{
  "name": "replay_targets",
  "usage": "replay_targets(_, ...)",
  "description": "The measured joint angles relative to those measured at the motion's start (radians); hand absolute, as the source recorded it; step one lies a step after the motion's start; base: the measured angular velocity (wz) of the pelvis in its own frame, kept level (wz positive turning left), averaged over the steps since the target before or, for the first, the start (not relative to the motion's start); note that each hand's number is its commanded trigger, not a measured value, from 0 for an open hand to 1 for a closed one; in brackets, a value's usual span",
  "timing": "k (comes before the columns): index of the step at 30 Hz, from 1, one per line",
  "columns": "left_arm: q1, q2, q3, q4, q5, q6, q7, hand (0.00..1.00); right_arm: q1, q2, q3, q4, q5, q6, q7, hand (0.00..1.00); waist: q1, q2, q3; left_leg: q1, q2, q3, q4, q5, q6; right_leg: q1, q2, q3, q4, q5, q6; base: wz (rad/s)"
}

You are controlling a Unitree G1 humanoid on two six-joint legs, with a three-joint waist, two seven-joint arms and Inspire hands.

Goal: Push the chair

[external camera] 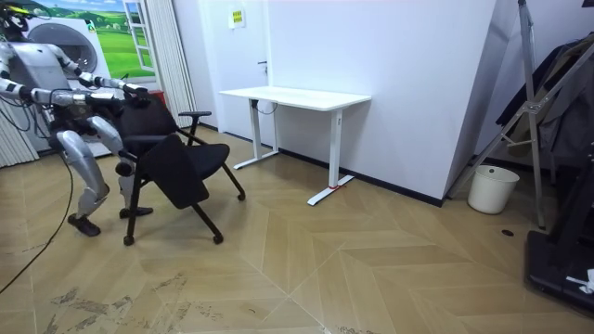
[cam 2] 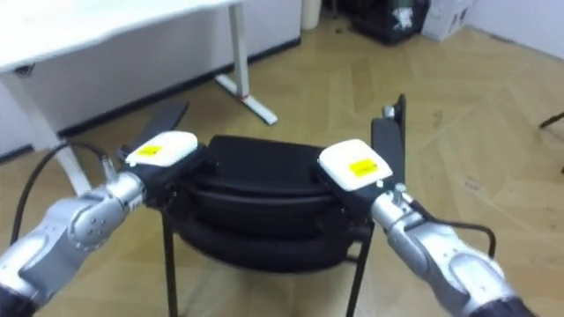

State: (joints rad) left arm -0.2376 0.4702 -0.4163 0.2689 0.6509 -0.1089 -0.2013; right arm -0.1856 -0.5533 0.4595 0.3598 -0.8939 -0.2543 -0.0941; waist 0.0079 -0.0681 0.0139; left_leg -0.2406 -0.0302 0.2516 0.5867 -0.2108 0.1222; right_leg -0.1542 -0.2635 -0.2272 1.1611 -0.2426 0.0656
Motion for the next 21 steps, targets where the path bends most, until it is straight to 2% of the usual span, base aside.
replay_targets(1,0.001,-0.005,0.000,0.012,0.009,-0.008,0.001,1.00,0.003,0.006,0.000,0.015,0.001,-0.010,-0.002,1.00,-0.009,0.014,0.0052,0.020,0.000,-0.007,0.001,-0.021,0.005,-0.047,-0.009,0.018,0.078,0.150,-0.003,-0.05)
replay_targets(2,0.000,-0.007,0.001,0.018,0.016,-0.011,0.004,1.00,0.004,0.009,0.001,0.019,0.001,-0.012,-0.002,1.00,-0.013,0.020,0.0047,0.030,0.002,-0.010,0.002,-0.036,0.011,-0.107,-0.009,0.046,0.143,0.295,0.005,-0.07)
replay_targets(3,-0.005,-0.001,0.001,0.020,0.018,-0.015,0.014,1.00,-0.002,0.012,0.001,0.024,0.001,-0.014,-0.002,1.00,-0.023,0.027,0.0067,0.032,0.005,-0.013,0.010,-0.047,0.020,-0.171,-0.009,0.050,0.222,0.334,-0.008,-0.03)
replay_targets(4,-0.006,0.000,0.000,0.022,0.018,-0.015,0.022,1.00,-0.005,0.013,0.001,0.024,0.001,-0.014,-0.004,1.00,-0.031,0.035,0.0099,0.033,0.009,-0.017,0.017,-0.053,0.023,-0.198,-0.007,0.048,0.267,0.325,-0.011,-0.06)
replay_targets(5,-0.009,-0.005,0.000,0.032,0.017,-0.014,0.035,1.00,-0.010,0.014,0.001,0.027,-0.001,-0.015,-0.005,1.00,-0.032,0.053,0.0146,0.039,0.019,-0.018,0.028,-0.070,0.025,-0.243,0.016,0.050,0.320,0.291,-0.013,-0.13)
replay_targets(6,-0.010,-0.008,0.000,0.041,0.017,-0.015,0.041,1.00,-0.012,0.016,0.001,0.028,-0.004,-0.015,-0.007,1.00,-0.033,0.061,0.0185,0.048,0.020,-0.019,0.036,-0.085,0.026,-0.276,0.032,0.048,0.333,0.256,-0.013,-0.16)
replay_targets(7,-0.014,-0.010,0.000,0.048,0.017,-0.020,0.045,1.00,-0.013,0.015,0.001,0.029,-0.004,-0.015,-0.008,1.00,-0.035,0.062,0.0193,0.053,0.020,-0.020,0.041,-0.093,0.027,-0.286,0.034,0.043,0.324,0.236,-0.012,-0.08)
replay_targets(9,-0.040,-0.012,-0.019,0.081,0.010,-0.027,0.058,1.00,-0.015,0.015,0.002,0.036,-0.003,-0.011,-0.017,1.00,-0.038,0.068,0.0195,0.059,0.020,-0.025,0.070,-0.130,0.026,-0.300,0.045,0.032,0.172,0.150,-0.009,0.00)
replay_targets(10,-0.043,-0.013,-0.022,0.087,0.008,-0.028,0.064,1.00,-0.015,0.015,0.003,0.036,-0.004,-0.008,-0.019,1.00,-0.040,0.070,0.0194,0.060,0.021,-0.027,0.073,-0.137,0.026,-0.298,0.051,0.035,0.110,0.132,-0.009,0.11)
replay_targets(11,-0.051,-0.012,-0.028,0.091,0.008,-0.027,0.070,1.00,-0.015,0.014,0.005,0.038,-0.004,-0.007,-0.035,1.00,-0.050,0.075,0.0199,0.060,0.021,-0.045,0.077,-0.143,0.023,-0.289,0.061,0.034,-0.025,0.102,-0.002,0.26)
replay_targets(12,-0.063,-0.009,-0.035,0.097,0.008,-0.029,0.074,1.00,-0.015,0.012,0.010,0.041,-0.007,-0.007,-0.055,1.00,-0.057,0.076,0.0200,0.058,0.022,-0.065,0.075,-0.146,0.017,-0.277,0.079,0.039,-0.177,0.087,-0.004,0.32)
replay_targets(13,-0.070,-0.007,-0.040,0.101,0.008,-0.031,0.077,1.00,-0.013,0.011,0.011,0.042,-0.007,-0.006,-0.064,1.00,-0.058,0.076,0.0201,0.059,0.023,-0.071,0.073,-0.147,0.016,-0.268,0.088,0.045,-0.253,0.086,-0.005,0.33)
replay_targets(15,-0.082,-0.007,-0.050,0.110,0.009,-0.032,0.085,1.00,-0.007,0.011,0.019,0.047,-0.007,-0.002,-0.096,1.00,-0.067,0.077,0.0184,0.063,0.024,-0.102,0.060,-0.154,0.001,-0.212,0.117,0.065,-0.548,0.108,-0.016,0.29)
replay_targets(16,-0.084,-0.007,-0.050,0.112,0.010,-0.033,0.087,1.00,-0.007,0.009,0.019,0.047,-0.007,-0.002,-0.100,1.00,-0.070,0.076,0.0177,0.064,0.024,-0.109,0.057,-0.157,-0.003,-0.198,0.122,0.062,-0.603,0.117,-0.014,0.35)
replay_targets(17,-0.088,-0.010,-0.050,0.114,0.016,-0.036,0.093,1.00,-0.008,0.008,0.019,0.050,-0.007,0.000,-0.111,1.00,-0.078,0.076,0.0174,0.065,0.025,-0.130,0.054,-0.162,-0.013,-0.172,0.134,0.059,-0.677,0.143,-0.021,0.39)
replay_targets(18,-0.097,-0.011,-0.053,0.118,0.019,-0.036,0.098,1.00,-0.011,0.009,0.020,0.059,-0.007,0.002,-0.125,1.00,-0.082,0.075,0.0144,0.066,0.029,-0.150,0.047,-0.161,-0.027,-0.152,0.151,0.054,-0.701,0.158,-0.034,0.37)
replay_targets(19,-0.105,-0.011,-0.055,0.125,0.019,-0.037,0.100,1.00,-0.017,0.011,0.022,0.067,-0.007,0.003,-0.131,1.00,-0.080,0.074,0.0139,0.069,0.034,-0.153,0.041,-0.160,-0.033,-0.146,0.157,0.050,-0.709,0.160,-0.039,0.23)
replay_targets(20,-0.116,-0.010,-0.059,0.139,0.018,-0.036,0.106,1.00,-0.038,0.018,0.033,0.091,-0.007,0.004,-0.143,1.00,-0.080,0.071,0.0119,0.079,0.038,-0.160,0.021,-0.152,-0.052,-0.135,0.162,0.038,-0.724,0.168,-0.052,0.10)
replay_targets(21,-0.122,-0.011,-0.059,0.147,0.018,-0.036,0.108,1.00,-0.049,0.022,0.036,0.099,-0.008,0.004,-0.145,1.00,-0.082,0.067,0.0087,0.083,0.039,-0.163,0.013,-0.152,-0.056,-0.131,0.161,0.029,-0.729,0.176,-0.064,0.09)
